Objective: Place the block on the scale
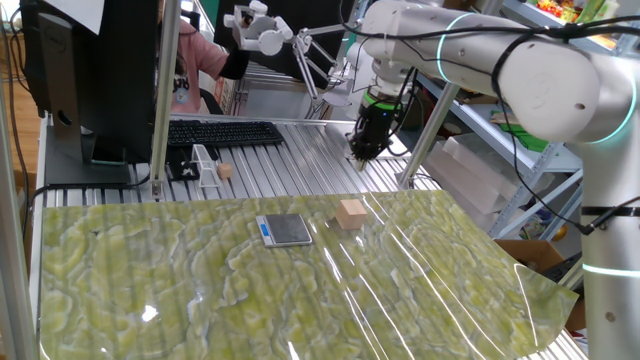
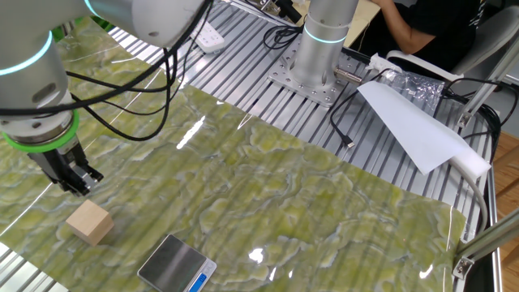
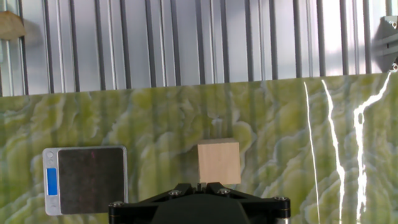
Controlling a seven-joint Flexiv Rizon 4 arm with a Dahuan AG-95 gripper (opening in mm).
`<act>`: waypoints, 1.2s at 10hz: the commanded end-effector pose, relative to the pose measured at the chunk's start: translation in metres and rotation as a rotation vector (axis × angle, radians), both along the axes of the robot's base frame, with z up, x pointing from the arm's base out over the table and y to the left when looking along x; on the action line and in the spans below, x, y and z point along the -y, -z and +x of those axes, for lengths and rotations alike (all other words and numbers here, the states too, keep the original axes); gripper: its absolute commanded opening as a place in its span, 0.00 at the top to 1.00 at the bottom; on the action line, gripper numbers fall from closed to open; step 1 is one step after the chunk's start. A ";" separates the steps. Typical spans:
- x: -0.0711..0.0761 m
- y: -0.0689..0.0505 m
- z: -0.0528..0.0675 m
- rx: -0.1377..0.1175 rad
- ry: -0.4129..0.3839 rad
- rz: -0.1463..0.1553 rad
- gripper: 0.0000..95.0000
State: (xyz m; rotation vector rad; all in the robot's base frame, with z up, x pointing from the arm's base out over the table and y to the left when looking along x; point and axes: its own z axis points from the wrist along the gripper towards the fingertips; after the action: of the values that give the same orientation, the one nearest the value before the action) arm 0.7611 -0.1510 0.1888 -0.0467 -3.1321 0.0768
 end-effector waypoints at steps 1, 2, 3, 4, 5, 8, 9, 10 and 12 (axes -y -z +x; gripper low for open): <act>0.008 -0.002 0.002 -0.006 -0.005 0.009 1.00; 0.011 -0.001 0.004 -0.002 0.000 0.009 1.00; 0.012 -0.001 0.003 -0.002 0.004 0.009 1.00; 0.016 -0.003 0.001 -0.002 0.013 0.008 1.00; 0.018 -0.002 -0.002 -0.002 0.018 0.007 1.00; 0.022 0.011 -0.014 0.012 0.028 0.012 0.80; 0.023 0.013 -0.013 0.011 0.028 0.028 0.80; 0.025 0.014 -0.011 0.008 0.027 0.043 0.80; 0.031 0.019 -0.006 0.007 0.010 0.039 1.00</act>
State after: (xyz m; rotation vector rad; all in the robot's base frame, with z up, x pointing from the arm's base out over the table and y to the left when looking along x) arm 0.7502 -0.1807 0.1678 -0.0603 -3.1342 0.0033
